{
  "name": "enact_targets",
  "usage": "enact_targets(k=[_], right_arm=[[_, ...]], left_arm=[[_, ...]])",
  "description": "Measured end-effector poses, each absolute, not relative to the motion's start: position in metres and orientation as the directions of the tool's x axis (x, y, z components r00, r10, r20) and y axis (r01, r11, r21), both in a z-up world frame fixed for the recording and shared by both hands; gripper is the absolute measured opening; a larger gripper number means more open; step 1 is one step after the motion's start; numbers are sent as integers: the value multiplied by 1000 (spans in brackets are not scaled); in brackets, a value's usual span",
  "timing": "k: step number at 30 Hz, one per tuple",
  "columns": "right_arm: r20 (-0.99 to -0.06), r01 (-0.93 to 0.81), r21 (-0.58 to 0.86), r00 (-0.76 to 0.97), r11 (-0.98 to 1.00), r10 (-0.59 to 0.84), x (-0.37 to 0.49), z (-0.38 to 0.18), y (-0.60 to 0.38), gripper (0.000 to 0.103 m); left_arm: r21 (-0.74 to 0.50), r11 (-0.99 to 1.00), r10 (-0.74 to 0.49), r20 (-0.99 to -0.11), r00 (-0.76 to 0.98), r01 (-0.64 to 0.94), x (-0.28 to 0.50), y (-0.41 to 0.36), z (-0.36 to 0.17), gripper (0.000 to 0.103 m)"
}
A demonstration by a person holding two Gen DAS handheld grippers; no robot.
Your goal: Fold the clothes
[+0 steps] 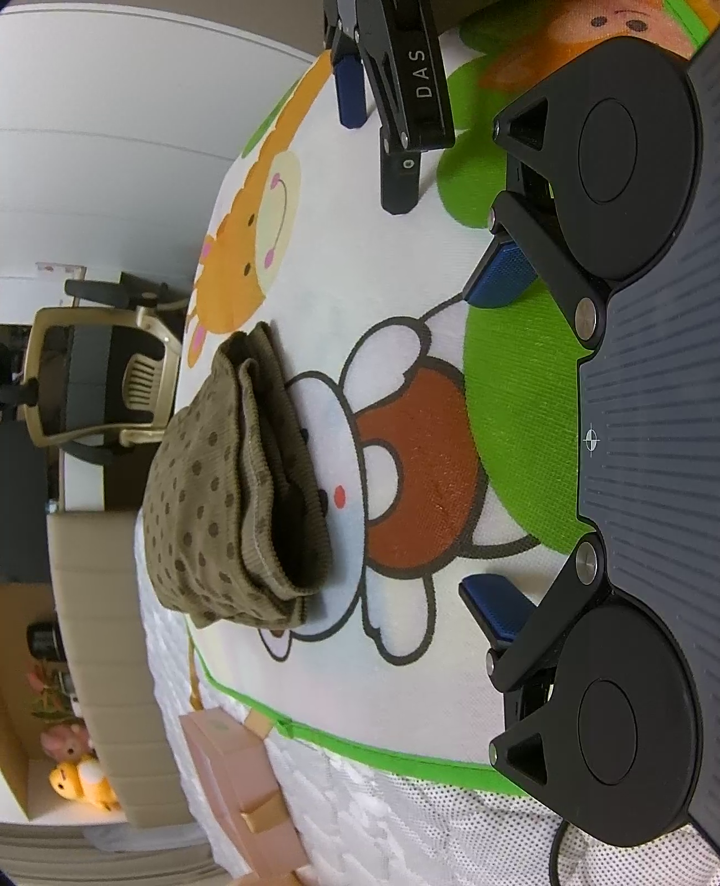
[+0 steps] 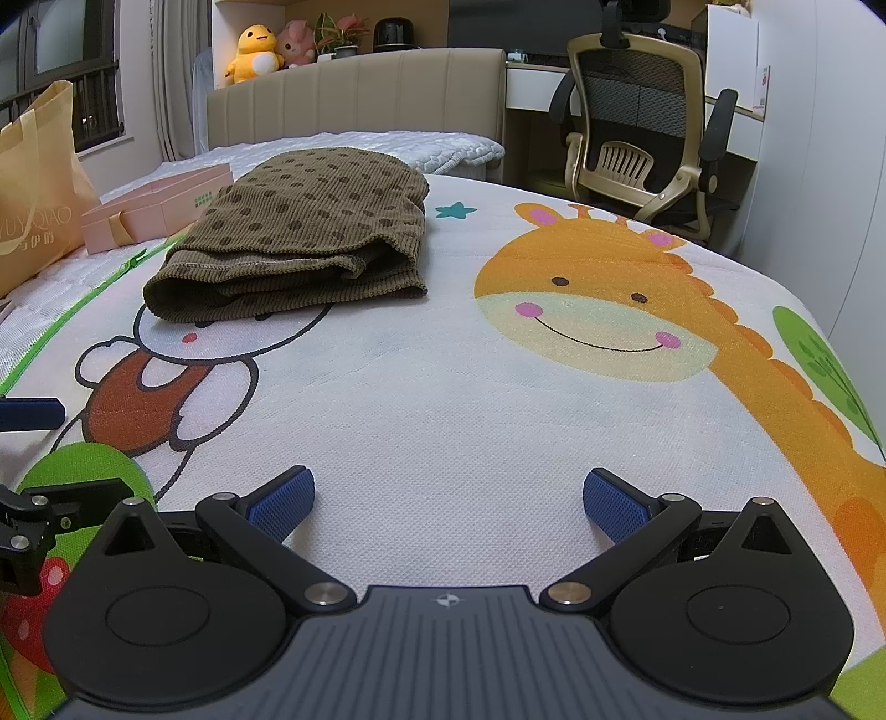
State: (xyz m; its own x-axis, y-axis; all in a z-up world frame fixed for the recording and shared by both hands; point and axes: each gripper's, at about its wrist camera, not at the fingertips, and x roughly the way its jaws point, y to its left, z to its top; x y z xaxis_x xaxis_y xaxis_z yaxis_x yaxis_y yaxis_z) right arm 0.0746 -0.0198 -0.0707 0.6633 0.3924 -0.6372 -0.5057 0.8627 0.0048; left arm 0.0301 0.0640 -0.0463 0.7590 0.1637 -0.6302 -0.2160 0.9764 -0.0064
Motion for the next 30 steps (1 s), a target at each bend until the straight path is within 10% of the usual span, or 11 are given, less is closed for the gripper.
enact_targets(k=[30], right_arm=[[-637, -505, 5, 664, 863, 392, 75, -71, -19, 103]], left_arm=[[-8, 965, 198, -633, 748, -262, 33, 68, -46, 103]])
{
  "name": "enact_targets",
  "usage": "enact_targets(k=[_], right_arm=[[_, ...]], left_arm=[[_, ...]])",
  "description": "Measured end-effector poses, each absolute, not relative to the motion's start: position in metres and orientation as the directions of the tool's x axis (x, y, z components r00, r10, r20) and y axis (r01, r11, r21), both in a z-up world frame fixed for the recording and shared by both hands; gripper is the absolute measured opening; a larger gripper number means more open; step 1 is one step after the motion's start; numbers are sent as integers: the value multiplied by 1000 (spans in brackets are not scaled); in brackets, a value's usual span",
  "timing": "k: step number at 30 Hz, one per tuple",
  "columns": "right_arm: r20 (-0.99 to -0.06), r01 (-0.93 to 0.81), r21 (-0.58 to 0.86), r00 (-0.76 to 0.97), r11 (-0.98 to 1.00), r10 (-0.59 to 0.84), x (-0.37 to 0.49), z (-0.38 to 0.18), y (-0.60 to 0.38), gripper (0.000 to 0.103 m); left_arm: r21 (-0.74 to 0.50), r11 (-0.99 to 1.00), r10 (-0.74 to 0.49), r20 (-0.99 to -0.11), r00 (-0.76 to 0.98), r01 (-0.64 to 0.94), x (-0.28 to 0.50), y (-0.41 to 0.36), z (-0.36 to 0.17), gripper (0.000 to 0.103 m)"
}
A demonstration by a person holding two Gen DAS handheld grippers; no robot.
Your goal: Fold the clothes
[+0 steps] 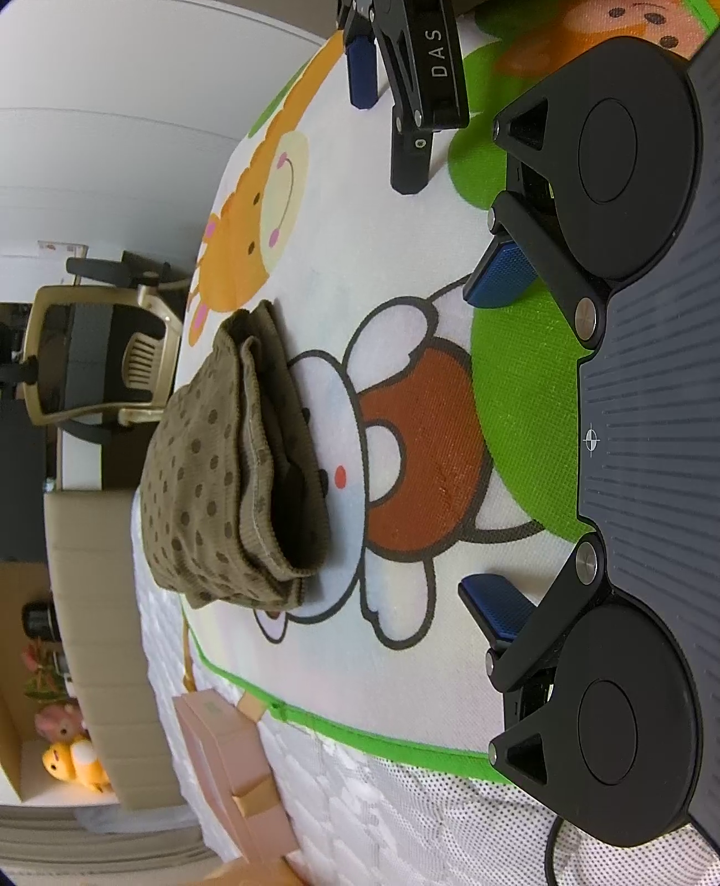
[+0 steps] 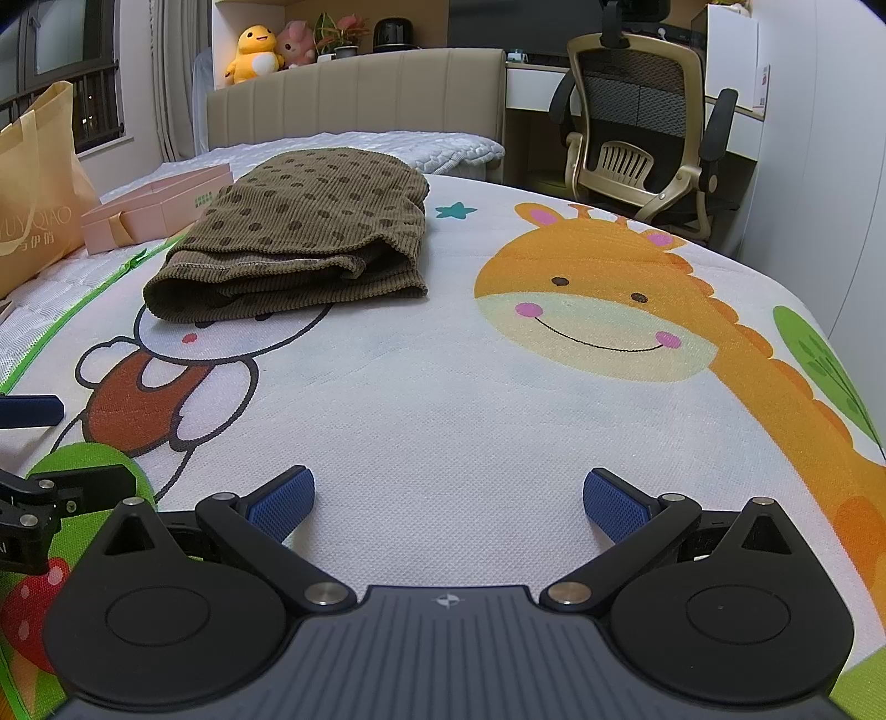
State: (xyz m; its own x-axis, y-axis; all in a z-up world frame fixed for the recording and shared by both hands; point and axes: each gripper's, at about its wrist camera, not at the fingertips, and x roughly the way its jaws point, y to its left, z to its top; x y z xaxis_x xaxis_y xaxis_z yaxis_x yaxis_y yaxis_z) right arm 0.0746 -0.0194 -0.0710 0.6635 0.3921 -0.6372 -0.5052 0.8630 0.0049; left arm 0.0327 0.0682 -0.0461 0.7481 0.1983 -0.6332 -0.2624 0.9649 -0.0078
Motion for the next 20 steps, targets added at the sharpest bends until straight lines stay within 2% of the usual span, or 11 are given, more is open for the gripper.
enact_targets(k=[20], right_arm=[[-636, -545, 14, 642, 838, 428, 71, -71, -22, 103]], left_arm=[[-27, 965, 188, -626, 756, -262, 31, 70, -46, 103]])
